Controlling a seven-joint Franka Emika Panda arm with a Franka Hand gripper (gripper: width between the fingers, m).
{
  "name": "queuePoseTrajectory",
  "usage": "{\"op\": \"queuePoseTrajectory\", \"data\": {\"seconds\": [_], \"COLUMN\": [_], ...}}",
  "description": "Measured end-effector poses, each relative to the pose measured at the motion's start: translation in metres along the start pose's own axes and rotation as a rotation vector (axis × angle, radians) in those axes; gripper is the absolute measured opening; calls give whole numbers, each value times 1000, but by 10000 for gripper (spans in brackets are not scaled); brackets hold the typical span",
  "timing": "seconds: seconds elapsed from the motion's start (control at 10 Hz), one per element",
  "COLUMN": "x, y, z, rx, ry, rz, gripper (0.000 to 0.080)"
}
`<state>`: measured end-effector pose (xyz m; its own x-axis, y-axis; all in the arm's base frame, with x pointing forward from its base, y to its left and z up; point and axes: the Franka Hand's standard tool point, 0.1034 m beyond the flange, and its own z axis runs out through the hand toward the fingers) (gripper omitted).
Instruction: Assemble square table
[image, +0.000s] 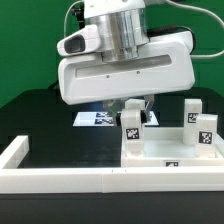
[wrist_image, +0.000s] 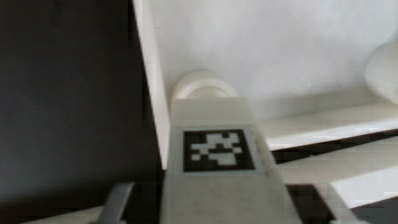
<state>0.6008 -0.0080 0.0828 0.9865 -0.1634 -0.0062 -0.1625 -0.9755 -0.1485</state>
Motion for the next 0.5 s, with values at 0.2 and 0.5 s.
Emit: {"op": "queuePoseTrajectory", "data": {"seconds": [0.2,0.5], "x": [0,-2], "y": [0,-5], "z": [0,0], "rx": [0,8], "ry": [0,31], "rz": [15,211], "gripper": [290,290]}}
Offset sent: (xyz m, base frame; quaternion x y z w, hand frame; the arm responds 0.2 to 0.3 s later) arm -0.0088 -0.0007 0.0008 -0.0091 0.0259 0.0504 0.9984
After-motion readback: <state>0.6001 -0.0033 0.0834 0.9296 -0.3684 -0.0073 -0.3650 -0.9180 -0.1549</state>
